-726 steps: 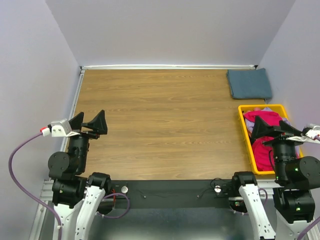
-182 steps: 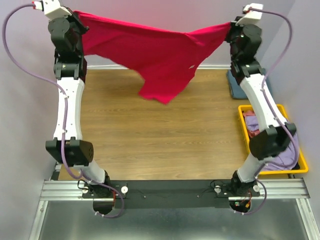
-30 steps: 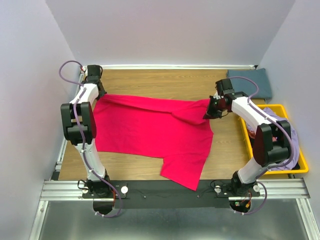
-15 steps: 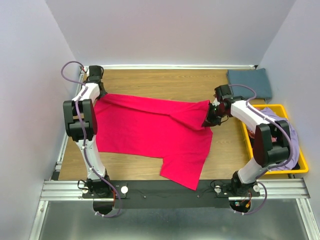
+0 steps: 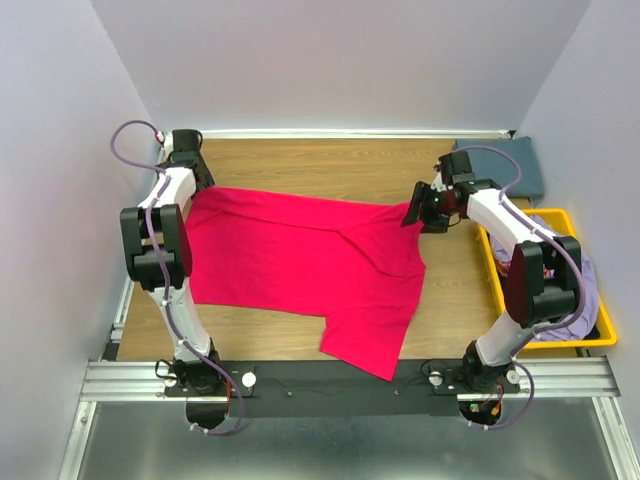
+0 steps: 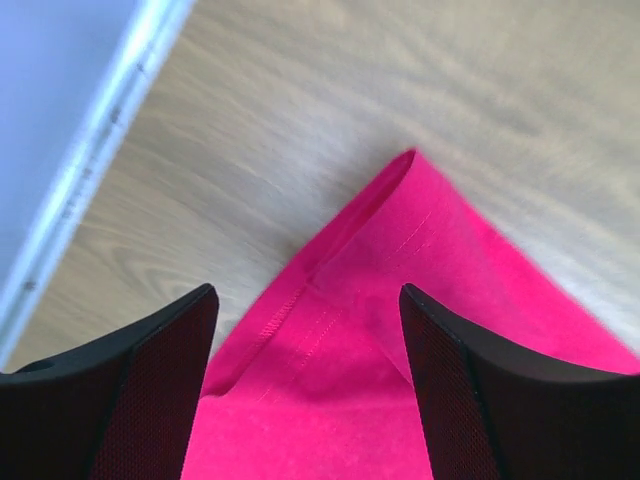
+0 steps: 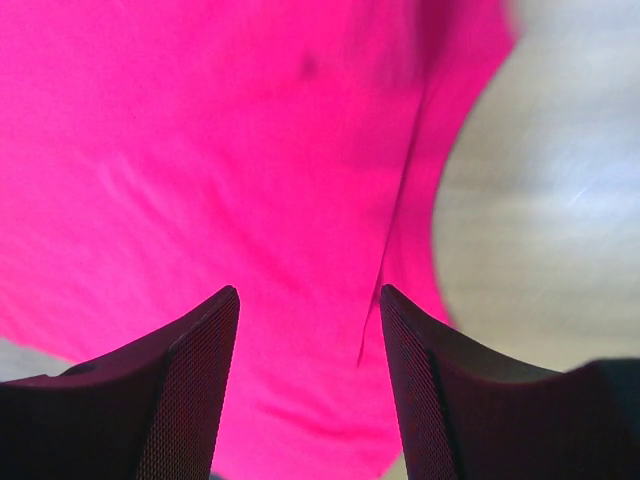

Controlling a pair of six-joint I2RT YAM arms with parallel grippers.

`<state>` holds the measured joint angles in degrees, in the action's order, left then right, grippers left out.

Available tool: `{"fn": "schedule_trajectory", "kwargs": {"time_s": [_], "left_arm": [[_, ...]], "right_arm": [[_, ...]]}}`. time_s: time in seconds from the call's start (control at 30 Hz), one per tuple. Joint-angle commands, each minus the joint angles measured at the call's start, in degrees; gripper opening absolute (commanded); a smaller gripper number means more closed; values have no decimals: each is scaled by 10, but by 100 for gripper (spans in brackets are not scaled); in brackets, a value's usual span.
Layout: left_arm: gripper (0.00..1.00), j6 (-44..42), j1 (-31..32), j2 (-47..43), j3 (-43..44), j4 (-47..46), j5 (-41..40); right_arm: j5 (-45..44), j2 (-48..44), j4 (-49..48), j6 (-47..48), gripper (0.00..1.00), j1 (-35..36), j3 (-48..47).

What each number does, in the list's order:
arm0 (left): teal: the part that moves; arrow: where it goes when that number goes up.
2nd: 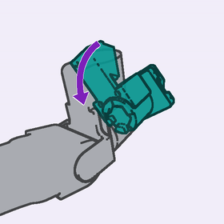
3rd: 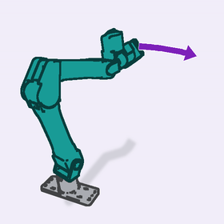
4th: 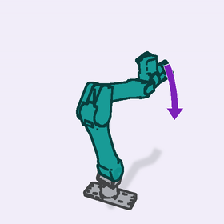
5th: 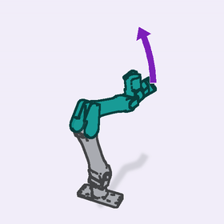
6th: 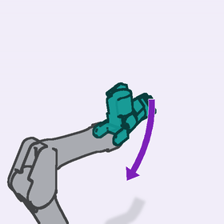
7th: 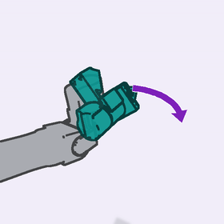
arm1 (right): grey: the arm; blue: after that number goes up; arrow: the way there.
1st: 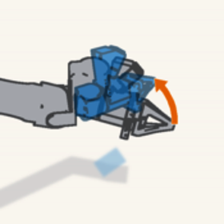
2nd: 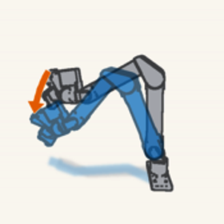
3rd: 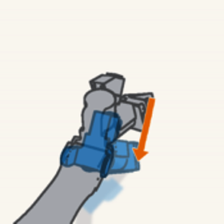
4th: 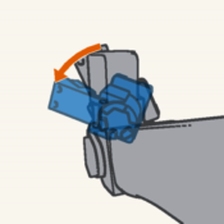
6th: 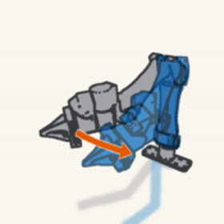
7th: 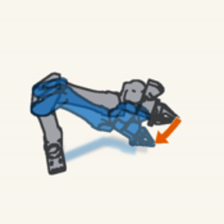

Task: Fold and stack the t-shirts
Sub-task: Fold the tshirt

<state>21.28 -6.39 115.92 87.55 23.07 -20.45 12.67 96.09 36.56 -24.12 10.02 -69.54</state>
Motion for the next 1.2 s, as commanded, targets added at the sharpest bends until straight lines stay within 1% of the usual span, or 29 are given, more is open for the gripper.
{"fn": "schedule_trajectory", "kwargs": {"time_s": [0.0, 0.1, 0.13, 0.23, 0.37, 0.43, 0.53, 0.63, 0.73, 0.8, 0.83, 0.9, 0.93, 1.03, 1.17], "left_arm": [[82, 19, -5, -68, -11, -36, -33], [82, 20, -5, -78, -34, -59, -8], [80, 21, -5, -77, -38, -64, -3], [80, 21, -5, -64, -44, -61, 10], [80, 24, -10, -59, -55, -78, 29], [80, 22, -10, -49, -44, -77, 57], [77, 24, -11, -40, -30, -79, 75], [66, 26, -11, -25, -25, -80, 89], [60, 32, -11, -6, -26, -77, 98], [53, 37, -11, 9, -29, -77, 102], [48, 39, -11, 12, -28, -75, 103], [45, 42, -10, 27, -23, -70, 102], [38, 44, -10, 33, -19, -59, 98], [31, 47, -11, 54, -4, -36, 90], [29, 58, -15, 62, -3, -22, 69]], "right_arm": [[15, 17, -91, 12, 66, -37, -19], [40, 36, -149, -14, 63, -57, -10], [53, 47, -185, -28, 60, -63, -5], [70, 76, -232, -36, 58, -83, -8], [82, 119, -258, -31, 57, -94, -32], [97, 145, -269, -35, 57, -97, -39], [114, 164, -281, -40, 55, -97, -47], [130, 182, -293, -49, 47, -98, -54], [138, 194, -299, -57, 42, -98, -59], [132, 201, -301, -59, 32, -98, -61], [129, 202, -301, -59, 26, -98, -60], [127, 205, -302, -60, 20, -98, -57], [128, 209, -303, -60, 15, -111, -56], [126, 209, -304, -57, 8, -123, -49], [114, 213, -308, -58, 4, -142, -44]]}}
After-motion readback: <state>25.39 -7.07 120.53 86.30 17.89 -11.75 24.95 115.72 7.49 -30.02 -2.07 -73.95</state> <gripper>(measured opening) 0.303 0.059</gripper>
